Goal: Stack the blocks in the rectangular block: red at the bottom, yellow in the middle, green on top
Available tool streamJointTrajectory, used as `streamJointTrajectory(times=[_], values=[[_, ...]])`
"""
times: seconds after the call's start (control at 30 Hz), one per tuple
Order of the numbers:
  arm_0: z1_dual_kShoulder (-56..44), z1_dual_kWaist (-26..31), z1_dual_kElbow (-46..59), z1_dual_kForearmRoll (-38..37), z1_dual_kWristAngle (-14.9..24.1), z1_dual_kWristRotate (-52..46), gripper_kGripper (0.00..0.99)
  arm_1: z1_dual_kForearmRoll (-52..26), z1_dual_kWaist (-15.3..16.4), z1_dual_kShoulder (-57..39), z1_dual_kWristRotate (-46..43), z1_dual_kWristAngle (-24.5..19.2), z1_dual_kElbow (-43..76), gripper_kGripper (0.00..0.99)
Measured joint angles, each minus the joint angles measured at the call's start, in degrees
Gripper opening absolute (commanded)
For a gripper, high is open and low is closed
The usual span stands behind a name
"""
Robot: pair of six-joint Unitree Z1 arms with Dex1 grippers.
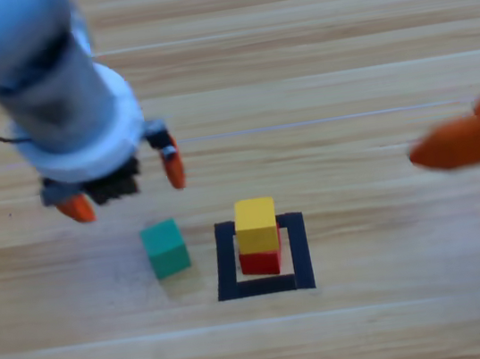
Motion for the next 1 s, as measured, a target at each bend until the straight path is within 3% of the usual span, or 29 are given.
streamJointTrajectory(times=[0.37,1.0], values=[[11.3,0.83,-3.8,-0.94,-2.6,-3.04,0.939,-3.46,-0.63,-0.62,-3.7,0.52,4.5,0.989],[12.25,5.51,2.66,-9.09,-5.55,-1.84,0.937,-3.46,-0.64,0.09,-3.7,0.71,4.5,0.989]])
